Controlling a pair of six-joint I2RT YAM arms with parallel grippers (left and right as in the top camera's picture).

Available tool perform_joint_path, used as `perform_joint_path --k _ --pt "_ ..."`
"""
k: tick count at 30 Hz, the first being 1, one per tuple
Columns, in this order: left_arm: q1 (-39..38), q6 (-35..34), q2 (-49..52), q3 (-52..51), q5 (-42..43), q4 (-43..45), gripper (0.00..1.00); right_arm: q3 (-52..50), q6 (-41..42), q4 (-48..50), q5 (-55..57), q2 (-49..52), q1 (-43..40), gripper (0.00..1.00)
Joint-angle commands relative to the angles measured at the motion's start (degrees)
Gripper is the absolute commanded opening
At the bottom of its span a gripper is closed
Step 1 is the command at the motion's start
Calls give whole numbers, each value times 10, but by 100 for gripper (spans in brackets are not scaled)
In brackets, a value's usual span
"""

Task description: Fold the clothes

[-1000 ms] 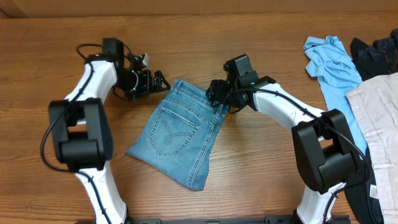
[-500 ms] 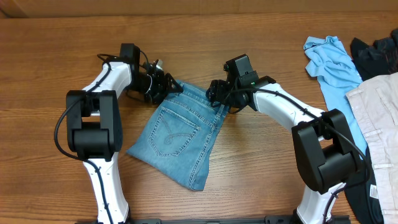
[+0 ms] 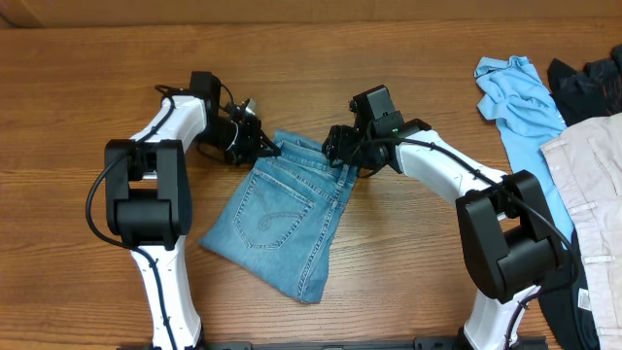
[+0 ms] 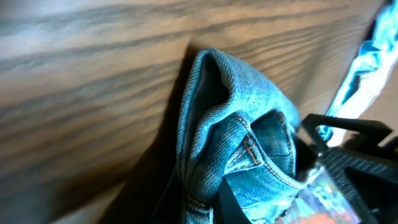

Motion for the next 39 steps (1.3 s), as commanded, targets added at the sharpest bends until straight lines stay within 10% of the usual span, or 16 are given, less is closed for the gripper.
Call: perform_joint_path --k 1,12,22,24,39 --pt "61 25 -61 17 -115 -19 4 -3 -2 1 2 -3 -13 66" --pt "322 -3 -126 21 -264 -16 4 -3 0 5 2 -12 -25 66" --pt "347 48 -126 162 -338 79 4 -3 0 5 2 -12 -25 65" --pt "347 43 -126 193 -337 70 98 -3 0 5 2 -12 -25 66" --pt "248 6 -125 212 -290 -144 100 -3 0 1 2 -12 -25 66"
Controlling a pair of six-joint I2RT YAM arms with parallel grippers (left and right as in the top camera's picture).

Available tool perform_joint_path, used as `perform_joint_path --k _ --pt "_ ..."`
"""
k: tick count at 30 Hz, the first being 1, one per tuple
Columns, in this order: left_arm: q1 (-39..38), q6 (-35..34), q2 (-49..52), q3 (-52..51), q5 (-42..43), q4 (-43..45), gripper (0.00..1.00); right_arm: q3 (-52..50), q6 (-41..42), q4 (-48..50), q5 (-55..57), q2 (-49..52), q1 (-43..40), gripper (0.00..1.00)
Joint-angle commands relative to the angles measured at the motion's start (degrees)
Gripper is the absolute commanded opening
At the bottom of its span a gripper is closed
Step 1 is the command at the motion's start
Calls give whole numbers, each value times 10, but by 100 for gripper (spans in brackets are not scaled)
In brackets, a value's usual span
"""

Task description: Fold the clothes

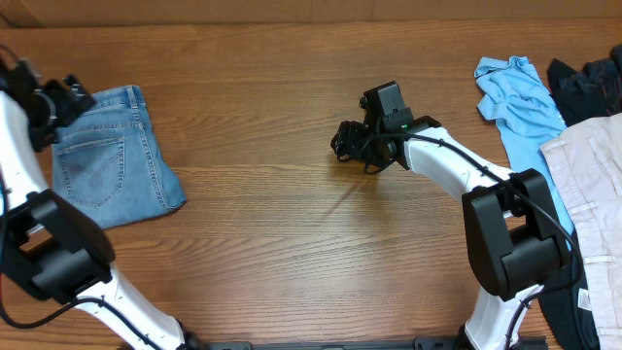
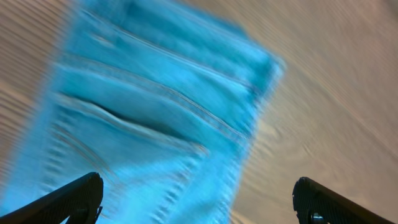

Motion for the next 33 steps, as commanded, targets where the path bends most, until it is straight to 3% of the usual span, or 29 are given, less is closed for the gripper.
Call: perform_joint_path --k 1,5,12,19,23,33 --pt "-70 0 -13 5 28 -41 100 -3 0 2 2 -12 -1 66" --pt "-158 3 -12 -37 -27 -74 100 -3 0 -1 1 -12 -1 66" --pt "-234 2 -9 -179 -69 -47 100 -3 0 -7 1 -12 -1 66" --pt "-215 -9 -9 -313 -92 24 100 -3 0 -7 1 -12 -2 67" --pt "-183 -28 -9 -307 -139 31 100 -3 0 -7 1 -12 -1 67" --pt "-85 -28 -9 -242 -133 61 100 -3 0 -7 2 -12 -1 67"
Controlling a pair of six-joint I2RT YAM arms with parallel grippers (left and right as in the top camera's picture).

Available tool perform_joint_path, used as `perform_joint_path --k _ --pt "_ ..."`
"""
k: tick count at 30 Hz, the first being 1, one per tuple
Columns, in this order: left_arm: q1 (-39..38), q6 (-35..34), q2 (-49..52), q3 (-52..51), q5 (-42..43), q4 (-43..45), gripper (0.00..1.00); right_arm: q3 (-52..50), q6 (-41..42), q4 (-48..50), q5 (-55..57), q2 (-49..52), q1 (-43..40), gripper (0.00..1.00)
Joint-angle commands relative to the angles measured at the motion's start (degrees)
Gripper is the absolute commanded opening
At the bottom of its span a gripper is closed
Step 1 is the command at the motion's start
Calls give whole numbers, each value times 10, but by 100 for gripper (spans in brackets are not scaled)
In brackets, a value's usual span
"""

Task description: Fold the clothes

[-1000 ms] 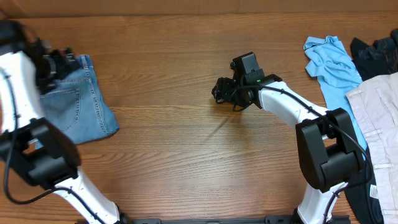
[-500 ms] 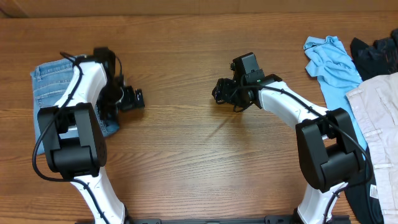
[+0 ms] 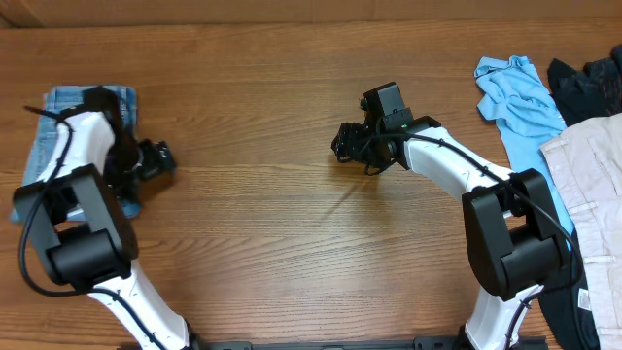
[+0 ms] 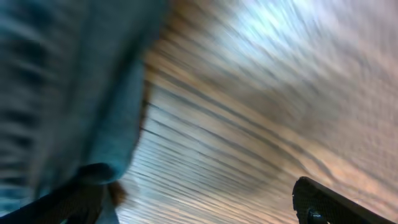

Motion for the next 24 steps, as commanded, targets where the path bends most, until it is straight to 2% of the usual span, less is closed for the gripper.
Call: perform_joint_path --k 1,9,14,15,18,24 --pt "14 -2 -7 32 -13 4 100 -3 0 4 1 -12 -1 67" --pt "9 -1 -7 33 12 2 100 -3 0 2 -4 -12 -1 67" --pt "-40 21 -14 40 16 -4 100 -2 0 0 -39 -13 -5 68" --pt "-57 30 -14 44 17 -6 100 1 0 -7 -37 -13 -7 73" --pt "-110 47 -15 54 12 -16 100 28 -6 -55 -9 -15 -20 76" --pt "-201 72 -15 92 12 -37 100 116 -113 -165 82 -19 -43 92"
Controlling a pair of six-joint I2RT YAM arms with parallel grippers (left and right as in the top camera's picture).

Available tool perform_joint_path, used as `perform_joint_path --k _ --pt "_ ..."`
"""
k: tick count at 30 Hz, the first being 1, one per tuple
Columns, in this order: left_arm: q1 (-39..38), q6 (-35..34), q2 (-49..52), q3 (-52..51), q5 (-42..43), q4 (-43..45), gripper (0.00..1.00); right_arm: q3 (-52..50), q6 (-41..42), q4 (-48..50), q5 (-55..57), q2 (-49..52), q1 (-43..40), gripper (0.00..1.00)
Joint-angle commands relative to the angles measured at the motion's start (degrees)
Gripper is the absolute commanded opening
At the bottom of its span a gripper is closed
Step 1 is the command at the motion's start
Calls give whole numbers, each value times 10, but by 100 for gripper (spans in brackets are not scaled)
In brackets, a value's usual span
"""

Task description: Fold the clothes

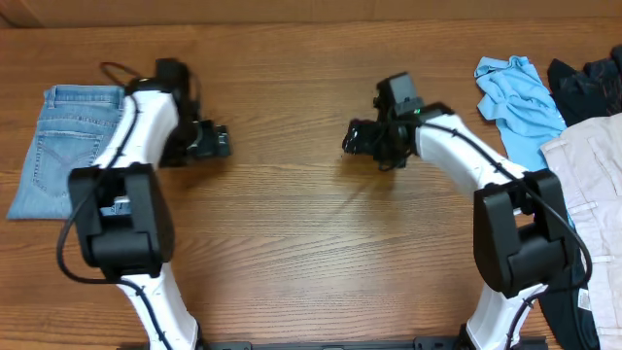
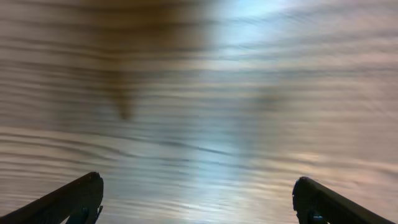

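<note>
Folded blue jeans (image 1: 60, 146) lie flat at the table's far left. My left gripper (image 1: 216, 142) is to their right, apart from them, over bare wood; in the left wrist view its fingertips (image 2: 81, 193) stand wide apart with only blurred wood between, so it is open. My right gripper (image 1: 352, 138) hovers over the middle of the table, holding nothing that I can see; whether it is open or shut does not show. A light blue shirt (image 1: 520, 97) lies at the right.
At the right edge is a pile of clothes: a dark garment (image 1: 588, 83) and a beige one (image 1: 588, 185) beside the blue shirt. The wooden table (image 1: 292, 253) runs bare between the arms.
My left gripper has moved right, from beside the jeans' edge to a spot well clear of them. The jeans now lie fully uncovered. My right gripper shifted slightly right.
Both grippers held the folded jeans at the table's middle. Then the jeans lay at the far left with my left gripper open over them and the right one left behind. The left arm then stood over the jeans, and now it is clear of them.
</note>
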Motion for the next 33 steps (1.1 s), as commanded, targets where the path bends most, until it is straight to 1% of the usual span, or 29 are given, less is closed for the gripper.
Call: perform_joint_path --k 1,3,6,8,10,13,14,16,17,22,25,28,29,32,33 --pt "-38 24 -15 65 4 -32 100 66 -106 -35 87 -19 -11 100" --pt "-49 23 -15 101 5 -52 100 81 -129 -39 101 -19 -14 100" --pt "-55 18 -15 137 9 -90 100 92 -129 -51 110 -21 -22 100" --pt "-56 17 -15 157 33 -144 100 96 -120 -75 108 -31 -40 100" --pt "-56 15 -15 163 46 -174 100 96 -105 -90 103 -42 -56 100" --pt "-56 -6 -15 164 52 -226 100 96 -92 -157 84 -77 -98 100" --pt "-57 -7 -16 164 52 -231 100 96 -92 -166 82 -81 -102 100" --pt "-64 -7 -22 164 48 -256 97 96 -92 -210 77 -97 -117 100" --pt "-74 -7 -30 164 46 -271 96 95 -86 -234 77 -105 -120 98" --pt "-122 -15 -79 163 44 -292 96 94 -65 -286 77 -130 -116 95" --pt "-151 -32 -119 163 7 -296 96 85 -65 -304 77 -160 -111 92" --pt "-184 -36 -167 163 -32 -294 97 42 -65 -291 77 -214 -105 92" --pt "-208 -41 -197 163 -56 -290 97 -2 -63 -272 77 -258 -105 92" --pt "-251 -41 -258 163 -90 -271 98 -124 -61 -213 78 -371 -105 92" --pt "-262 -39 -276 163 -101 -264 98 -150 -61 -201 77 -397 -105 92"
